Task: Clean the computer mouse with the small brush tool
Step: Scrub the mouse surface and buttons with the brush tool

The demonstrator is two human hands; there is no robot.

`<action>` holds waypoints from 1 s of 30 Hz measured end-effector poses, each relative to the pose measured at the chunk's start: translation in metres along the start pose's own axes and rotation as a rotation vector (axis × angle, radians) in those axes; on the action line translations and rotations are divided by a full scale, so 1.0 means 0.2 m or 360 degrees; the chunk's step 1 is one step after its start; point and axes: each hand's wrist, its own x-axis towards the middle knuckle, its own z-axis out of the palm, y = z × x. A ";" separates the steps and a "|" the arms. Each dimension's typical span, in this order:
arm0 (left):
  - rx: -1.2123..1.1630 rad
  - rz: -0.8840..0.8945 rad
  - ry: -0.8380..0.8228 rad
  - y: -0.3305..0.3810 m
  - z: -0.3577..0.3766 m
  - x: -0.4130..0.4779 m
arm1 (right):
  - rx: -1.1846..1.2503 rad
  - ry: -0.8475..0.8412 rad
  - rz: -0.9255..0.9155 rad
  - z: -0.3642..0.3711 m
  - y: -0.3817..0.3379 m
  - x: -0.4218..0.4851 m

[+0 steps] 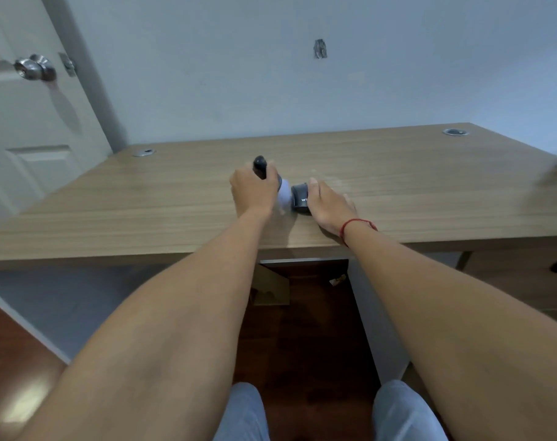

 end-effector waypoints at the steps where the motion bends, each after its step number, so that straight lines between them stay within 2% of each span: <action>1: -0.0129 -0.0040 0.0061 0.02 0.00 0.01 | 0.0013 -0.0001 0.0000 0.00 0.00 0.00; 3: -0.0286 -0.0068 0.0100 0.05 0.01 0.02 | 0.0004 0.0008 -0.0022 0.00 0.01 -0.01; 4: -0.0240 -0.0026 0.0031 0.04 0.01 0.01 | -0.0010 0.0015 -0.0038 0.01 0.02 -0.02; 7: 0.0188 0.0232 -0.0313 -0.04 0.03 -0.01 | -0.0065 0.0043 -0.0073 0.02 0.03 -0.03; 8: 0.0262 0.0284 -0.0351 -0.06 0.02 0.01 | -0.0072 0.0039 -0.0066 0.03 0.03 -0.02; 10: 0.0188 0.0312 -0.0271 -0.03 0.01 0.04 | -0.0005 0.0049 -0.0030 0.03 0.04 0.00; 12: -0.0058 0.0242 -0.0220 0.03 0.01 0.08 | 0.0141 0.0056 0.0010 0.01 0.04 0.01; 14: -0.0157 0.0225 -0.0313 0.08 0.02 0.09 | 0.0259 0.0033 0.0016 0.00 0.05 0.01; 17: 0.0101 0.0321 -0.0466 0.06 0.07 0.08 | 0.0322 0.0031 0.0007 0.01 0.07 0.03; 20: 0.0446 0.0288 -0.0381 0.03 0.05 0.11 | 0.0325 0.0066 0.0005 0.02 0.07 0.03; 22: 0.0305 0.0285 -0.0390 0.06 0.03 0.13 | 0.0318 0.0084 -0.0001 0.02 0.07 0.03; 25: -0.0245 0.0082 -0.0573 0.11 0.05 0.12 | 0.0336 0.0074 -0.0039 0.02 0.08 0.02; 26: -0.0233 0.0070 -0.0638 0.12 0.06 0.11 | 0.0344 0.0064 -0.0044 0.02 0.07 0.02; 27: -0.0110 0.0104 -0.0672 0.11 0.08 0.10 | 0.0351 0.0057 -0.0056 0.02 0.08 0.02; 30: 0.0390 0.0240 -0.0545 0.09 0.09 0.12 | 0.0346 0.0089 -0.0042 0.02 0.07 0.01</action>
